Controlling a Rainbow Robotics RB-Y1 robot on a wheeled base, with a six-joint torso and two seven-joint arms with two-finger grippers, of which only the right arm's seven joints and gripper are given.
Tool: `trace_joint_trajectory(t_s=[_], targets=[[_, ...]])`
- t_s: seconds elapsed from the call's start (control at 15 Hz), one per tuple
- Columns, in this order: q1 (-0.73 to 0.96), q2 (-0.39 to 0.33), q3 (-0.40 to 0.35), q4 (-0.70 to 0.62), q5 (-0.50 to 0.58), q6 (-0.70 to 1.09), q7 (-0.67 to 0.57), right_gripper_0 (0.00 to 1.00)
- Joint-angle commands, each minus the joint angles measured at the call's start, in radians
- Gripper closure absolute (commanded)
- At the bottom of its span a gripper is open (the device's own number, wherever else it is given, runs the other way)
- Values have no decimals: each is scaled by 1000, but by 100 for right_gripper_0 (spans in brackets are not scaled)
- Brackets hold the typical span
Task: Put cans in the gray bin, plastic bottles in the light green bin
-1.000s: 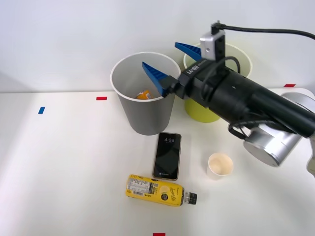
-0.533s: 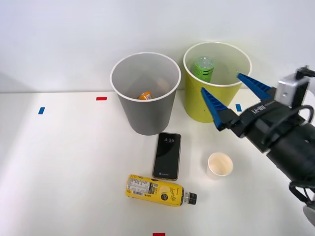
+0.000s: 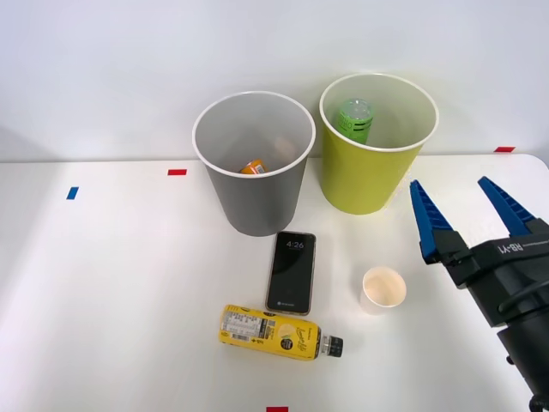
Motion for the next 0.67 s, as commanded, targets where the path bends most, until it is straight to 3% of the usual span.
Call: trace_joint_trajectory(t_s=[0.07, 0.2, 0.4, 0.53, 0.67], targets=[[77, 22, 5, 0, 5, -55, 11, 0], [126, 41, 6, 3, 14, -84, 22, 0], [149, 76, 32, 149, 29, -302, 43, 0], [181, 80, 43, 172, 34, -345, 54, 0], [223, 145, 49, 172, 35, -349, 63, 0]])
